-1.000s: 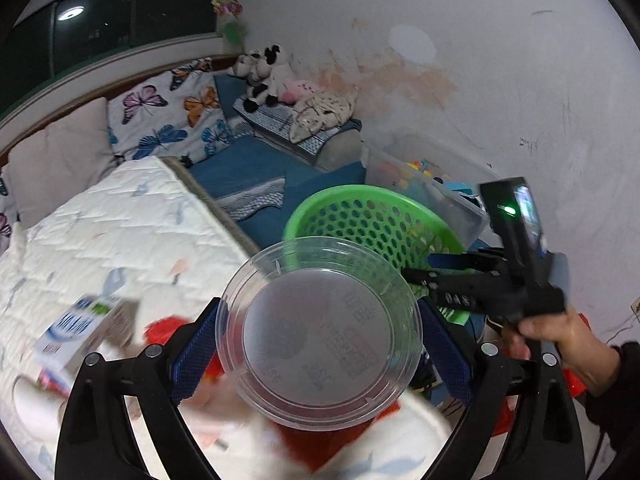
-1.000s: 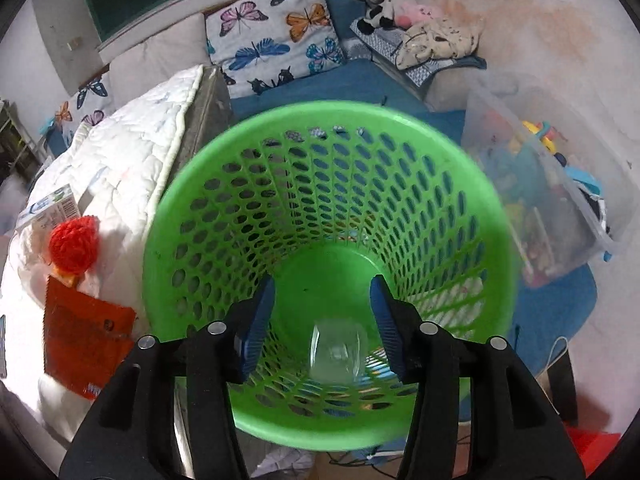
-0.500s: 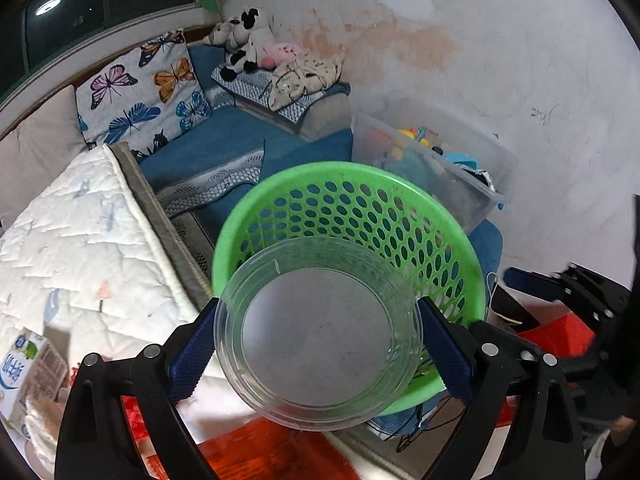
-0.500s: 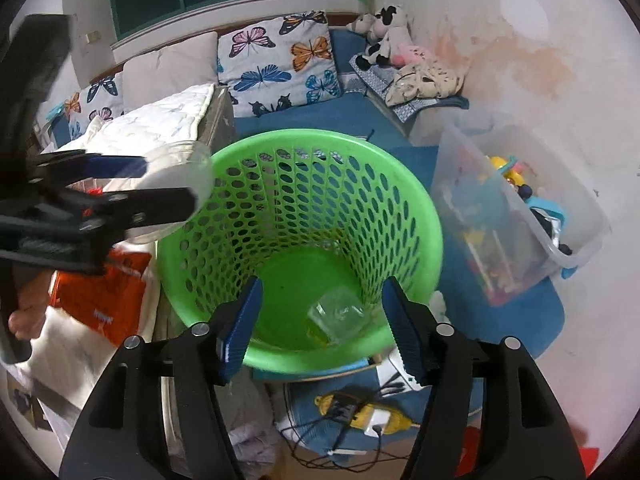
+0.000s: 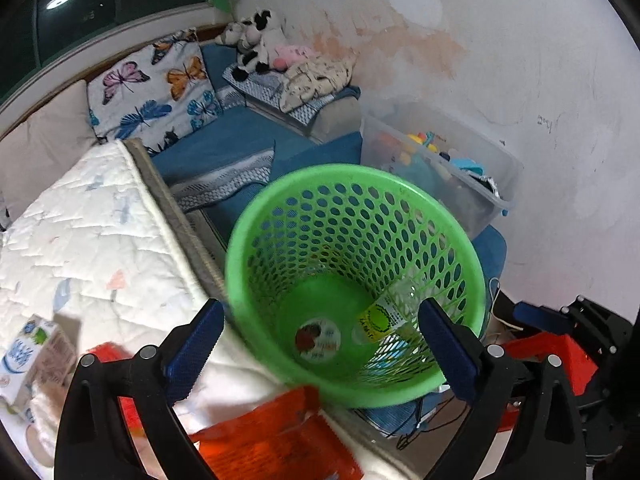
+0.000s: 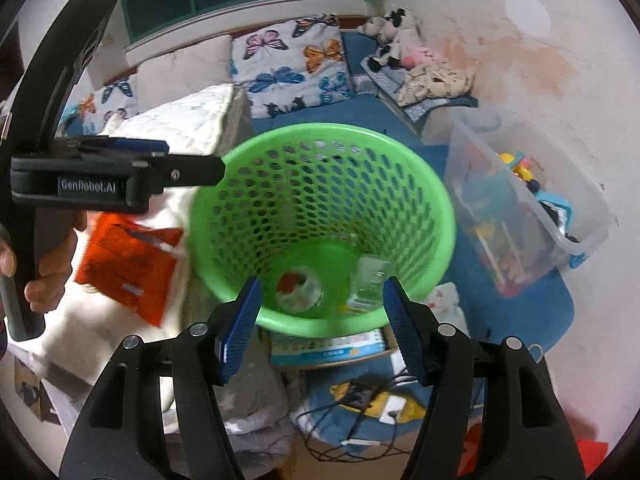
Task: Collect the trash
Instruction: 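Grasp the orange snack wrapper with the right gripper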
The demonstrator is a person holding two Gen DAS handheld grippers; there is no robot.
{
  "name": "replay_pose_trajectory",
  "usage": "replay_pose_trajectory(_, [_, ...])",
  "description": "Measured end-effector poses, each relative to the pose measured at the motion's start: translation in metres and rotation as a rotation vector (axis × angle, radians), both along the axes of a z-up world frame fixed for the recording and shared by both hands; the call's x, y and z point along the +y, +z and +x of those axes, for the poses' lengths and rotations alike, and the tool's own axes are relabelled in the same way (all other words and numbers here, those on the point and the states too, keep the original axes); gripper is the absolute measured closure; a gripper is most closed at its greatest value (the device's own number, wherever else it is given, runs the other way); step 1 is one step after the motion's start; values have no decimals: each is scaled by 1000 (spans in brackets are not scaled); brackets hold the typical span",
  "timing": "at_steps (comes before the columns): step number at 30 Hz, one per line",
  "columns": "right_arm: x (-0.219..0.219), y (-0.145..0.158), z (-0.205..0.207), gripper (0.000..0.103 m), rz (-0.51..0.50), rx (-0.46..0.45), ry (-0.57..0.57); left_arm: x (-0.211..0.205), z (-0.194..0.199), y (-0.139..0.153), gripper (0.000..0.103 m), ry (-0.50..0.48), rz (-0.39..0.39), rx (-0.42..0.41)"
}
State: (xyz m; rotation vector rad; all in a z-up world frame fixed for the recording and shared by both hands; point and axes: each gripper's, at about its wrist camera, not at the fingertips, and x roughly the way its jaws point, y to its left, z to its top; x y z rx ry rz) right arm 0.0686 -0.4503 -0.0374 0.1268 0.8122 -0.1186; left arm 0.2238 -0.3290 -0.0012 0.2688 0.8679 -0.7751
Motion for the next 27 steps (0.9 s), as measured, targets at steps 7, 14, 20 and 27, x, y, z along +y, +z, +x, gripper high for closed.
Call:
replay_pose_trajectory(7, [48,5,3,35,54,-22,127,68,-3,24,9,93,-56,-17])
replay_pose_trajectory(14, [110,0,19,30,26,-19,292,133,-6,29,9,185,-103,-1])
replay_pose_trajectory(20, [140,-15,39,28,-17,7,392,180,-8,25,9,240,-125,0])
replay_pose_trajectory(27, [143,-27,53,23,-74,59,476,218,-13,15,9,269,-125,-13])
